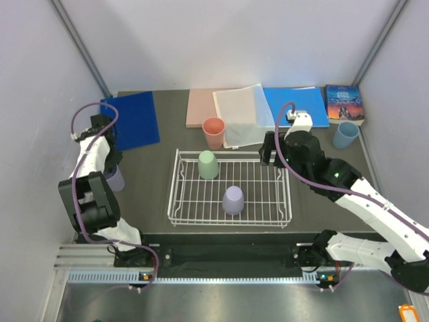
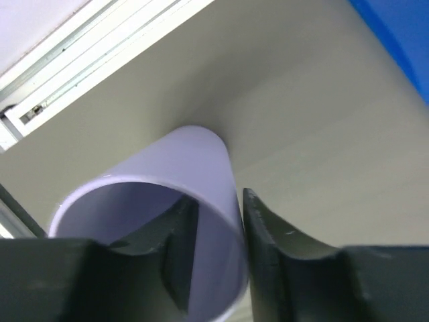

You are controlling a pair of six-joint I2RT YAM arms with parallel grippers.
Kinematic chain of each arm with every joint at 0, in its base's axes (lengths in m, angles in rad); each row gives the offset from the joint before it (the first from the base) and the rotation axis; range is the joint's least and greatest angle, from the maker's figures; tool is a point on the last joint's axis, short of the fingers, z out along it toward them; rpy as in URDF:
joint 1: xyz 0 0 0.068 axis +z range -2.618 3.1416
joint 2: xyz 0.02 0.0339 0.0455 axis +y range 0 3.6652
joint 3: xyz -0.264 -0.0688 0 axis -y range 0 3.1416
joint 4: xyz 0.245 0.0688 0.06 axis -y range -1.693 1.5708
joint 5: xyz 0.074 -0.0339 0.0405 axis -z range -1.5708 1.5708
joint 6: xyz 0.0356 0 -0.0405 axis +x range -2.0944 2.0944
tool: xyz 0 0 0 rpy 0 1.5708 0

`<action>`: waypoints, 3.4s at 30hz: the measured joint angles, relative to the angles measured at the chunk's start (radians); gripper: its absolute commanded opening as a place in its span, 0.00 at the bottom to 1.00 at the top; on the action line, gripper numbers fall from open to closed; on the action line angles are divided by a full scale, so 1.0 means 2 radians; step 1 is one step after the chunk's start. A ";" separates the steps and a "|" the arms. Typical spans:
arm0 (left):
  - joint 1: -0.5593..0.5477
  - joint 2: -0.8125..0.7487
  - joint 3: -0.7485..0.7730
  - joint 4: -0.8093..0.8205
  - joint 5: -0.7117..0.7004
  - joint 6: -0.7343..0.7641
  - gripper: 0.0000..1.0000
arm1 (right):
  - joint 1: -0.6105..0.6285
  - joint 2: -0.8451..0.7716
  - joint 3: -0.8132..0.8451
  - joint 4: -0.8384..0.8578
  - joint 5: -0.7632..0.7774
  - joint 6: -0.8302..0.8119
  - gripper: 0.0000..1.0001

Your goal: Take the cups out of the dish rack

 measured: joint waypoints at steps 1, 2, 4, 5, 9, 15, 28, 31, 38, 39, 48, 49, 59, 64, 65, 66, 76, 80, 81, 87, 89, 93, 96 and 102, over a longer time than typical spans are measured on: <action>0.000 -0.004 0.003 -0.004 -0.001 0.000 0.45 | 0.000 0.000 0.000 0.000 -0.001 0.000 0.85; 0.000 -0.008 0.007 -0.008 -0.001 0.000 0.45 | 0.000 0.001 0.000 0.000 -0.001 0.000 0.84; 0.000 -0.014 0.017 -0.015 -0.002 -0.001 0.46 | 0.000 0.003 0.000 0.001 -0.002 0.001 0.84; 0.000 -0.016 0.019 -0.015 -0.002 -0.001 0.46 | 0.000 0.004 0.000 0.001 -0.004 0.002 0.84; 0.000 -0.019 0.023 -0.019 -0.003 -0.002 0.63 | 0.000 0.005 0.000 0.001 -0.004 0.004 0.84; -0.002 -0.027 0.038 -0.048 -0.007 -0.010 0.99 | 0.000 0.002 -0.007 0.004 -0.006 0.004 0.87; -0.150 -0.137 0.209 -0.088 -0.073 -0.016 0.99 | 0.019 0.003 -0.014 0.009 -0.006 0.003 1.00; -0.241 -0.180 0.202 -0.084 -0.084 -0.020 0.99 | 0.068 0.013 -0.016 0.014 0.002 0.004 1.00; -0.380 -0.247 0.127 -0.096 -0.121 -0.057 0.99 | 0.188 0.084 -0.016 0.015 0.014 0.028 1.00; -0.400 -0.250 0.117 -0.100 -0.125 -0.065 0.99 | 0.200 0.090 -0.016 0.015 0.015 0.034 1.00; -0.470 -0.257 0.069 -0.132 -0.144 -0.108 0.99 | 0.230 0.122 -0.023 0.022 0.022 0.078 0.99; -0.470 -0.259 0.068 -0.133 -0.145 -0.108 0.99 | 0.230 0.127 -0.026 0.023 0.022 0.083 1.00; -0.470 -0.265 0.062 -0.131 -0.145 -0.100 0.99 | 0.230 0.177 -0.045 0.023 0.025 0.114 0.28; -0.470 -0.265 0.053 -0.127 -0.143 -0.093 0.99 | 0.231 0.179 -0.045 0.026 0.044 0.127 0.00; -0.470 -0.265 0.052 -0.126 -0.142 -0.092 0.99 | 0.231 0.179 -0.044 0.025 0.047 0.129 0.00; -0.470 -0.265 0.051 -0.125 -0.142 -0.091 0.99 | 0.233 0.179 -0.044 0.023 0.051 0.131 0.00; -0.470 -0.291 0.022 -0.053 -0.102 -0.072 0.99 | 0.248 0.085 0.016 0.044 0.089 0.111 0.00; -0.470 -0.331 -0.009 0.042 -0.023 -0.063 0.99 | 0.108 -0.040 -0.025 0.152 0.015 0.117 0.00; -0.469 -0.339 -0.015 0.071 0.003 -0.065 0.99 | 0.061 -0.064 -0.040 0.174 -0.007 0.122 0.00; -0.453 -0.354 -0.086 0.305 0.194 -0.143 0.99 | -0.095 -0.122 -0.108 0.272 -0.154 0.163 0.00; -0.447 -0.349 -0.132 0.394 0.247 -0.188 0.98 | -0.111 -0.118 -0.121 0.293 -0.194 0.176 0.00; -0.444 -0.315 -0.209 0.517 0.321 -0.267 0.96 | -0.117 -0.096 -0.145 0.329 -0.264 0.201 0.00; -0.443 -0.288 -0.221 0.562 0.363 -0.299 0.94 | -0.117 -0.087 -0.155 0.349 -0.296 0.216 0.00; -0.443 -0.281 -0.220 0.620 0.399 -0.321 0.93 | -0.117 -0.074 -0.157 0.388 -0.334 0.232 0.00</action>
